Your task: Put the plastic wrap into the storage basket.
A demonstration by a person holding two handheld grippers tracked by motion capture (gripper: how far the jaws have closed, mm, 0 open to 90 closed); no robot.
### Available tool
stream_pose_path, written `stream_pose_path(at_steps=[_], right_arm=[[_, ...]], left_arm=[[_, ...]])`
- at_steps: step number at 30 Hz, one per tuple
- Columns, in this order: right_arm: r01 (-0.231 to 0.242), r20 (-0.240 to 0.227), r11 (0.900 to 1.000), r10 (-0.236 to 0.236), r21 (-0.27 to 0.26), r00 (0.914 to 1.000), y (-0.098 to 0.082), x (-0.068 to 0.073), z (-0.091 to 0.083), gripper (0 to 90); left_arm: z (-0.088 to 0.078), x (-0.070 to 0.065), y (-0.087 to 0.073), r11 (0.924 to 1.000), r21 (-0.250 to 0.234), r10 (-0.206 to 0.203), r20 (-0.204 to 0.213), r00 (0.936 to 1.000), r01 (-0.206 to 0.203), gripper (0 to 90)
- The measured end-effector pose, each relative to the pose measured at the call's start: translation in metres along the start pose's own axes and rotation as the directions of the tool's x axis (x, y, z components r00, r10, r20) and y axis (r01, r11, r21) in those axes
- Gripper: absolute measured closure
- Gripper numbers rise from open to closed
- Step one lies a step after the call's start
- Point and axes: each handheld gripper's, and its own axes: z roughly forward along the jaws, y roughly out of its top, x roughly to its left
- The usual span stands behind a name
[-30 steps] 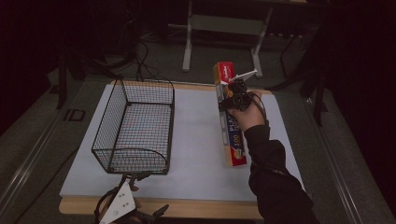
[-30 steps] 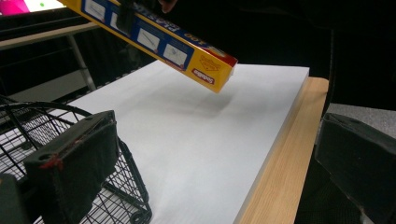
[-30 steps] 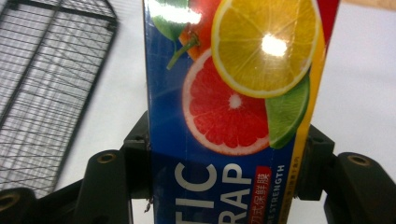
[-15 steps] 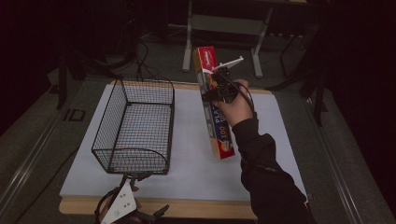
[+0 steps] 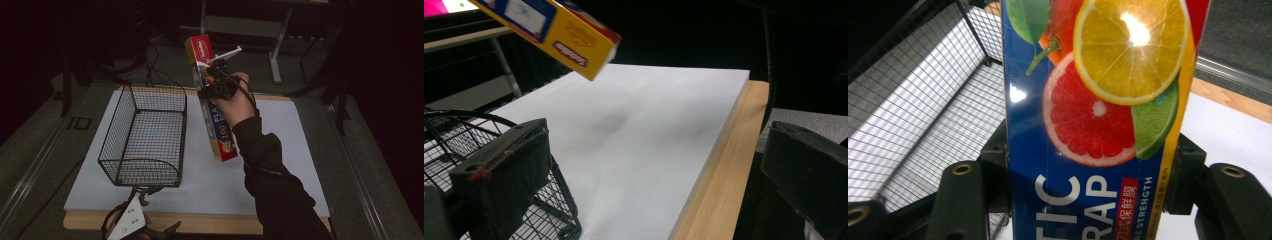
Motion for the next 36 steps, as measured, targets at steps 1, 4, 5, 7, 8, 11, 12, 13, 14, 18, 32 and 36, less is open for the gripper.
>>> stream_pose_path(at_steps=[1, 4, 5, 7, 8, 11, 12, 13, 14, 18, 32, 36], right_arm=[[0.002, -0.004, 1.0, -0.002, 0.0, 1.0, 0.003, 0.003, 0.0, 39.5], [0.024, 0.006, 0.999, -0.024, -0.025, 0.9997, 0.01, 0.013, -0.002, 39.5], [0.024, 0.006, 0.999, -0.024, -0.025, 0.9997, 0.01, 0.013, -0.002, 39.5], [0.044, 0.007, 0.998, -0.044, -0.04, 0.999, 0.017, 0.022, -0.004, 39.5], [0.045, 0.002, 0.998, -0.045, -0.043, 0.999, 0.018, 0.025, -0.005, 39.5], [0.061, -0.007, 0.996, -0.061, -0.062, 0.9981, 0.025, 0.035, -0.007, 39.5], [0.065, -0.01, 0.996, -0.066, -0.068, 0.9978, 0.027, 0.039, -0.007, 39.5], [0.073, -0.015, 0.995, -0.074, -0.07, 0.9971, 0.029, 0.043, -0.007, 39.5], [0.08, -0.022, 0.994, -0.081, -0.072, 0.9965, 0.031, 0.046, -0.006, 39.5], [0.098, -0.05, 0.992, -0.102, -0.078, 0.9935, 0.037, 0.062, -0.002, 39.5], [0.149, -0.097, 0.975, -0.166, -0.166, 0.9813, 0.045, 0.127, 0.021, 39.5], [0.152, -0.091, 0.977, -0.167, -0.153, 0.9818, 0.043, 0.135, 0.038, 39.5]], left_arm=[[0.0, 0.0, 0.0, 1.0, 0.001, 0.003, 0.001, 1.0, -0.003, 0.2], [0.0, -0.001, 0.0, 1.0, -0.003, 0.001, 0.006, 1.0, -0.001, 0.2], [0.0, -0.001, 0.0, 1.0, -0.003, 0.001, 0.006, 1.0, -0.001, 0.2], [0.0, -0.002, 0.001, 1.0, -0.005, 0.002, 0.017, 0.9999, -0.002, 0.2], [0.0, -0.002, 0.001, 1.0, -0.005, 0.002, 0.024, 0.9997, -0.002, 0.2], [0.001, -0.003, 0.0, 1.0, 0.003, 0.004, 0.045, 0.999, -0.004, 0.2], [0.001, -0.003, 0.0, 1.0, 0.006, 0.005, 0.052, 0.9987, -0.005, 0.2], [0.001, -0.004, 0.0, 0.9999, 0.009, 0.008, 0.055, 0.9985, -0.009, 0.2], [0.001, -0.004, 0.0, 0.9999, 0.009, 0.008, 0.055, 0.9985, -0.009, 0.2], [0.001, -0.004, 0.0, 0.9999, 0.009, 0.013, 0.06, 0.9981, -0.014, 0.2], [0.001, -0.007, 0.0, 0.9997, 0.007, 0.021, 0.075, 0.9969, -0.022, 0.2], [0.001, -0.006, 0.0, 0.9998, 0.011, 0.019, 0.08, 0.9966, -0.019, 0.2]])
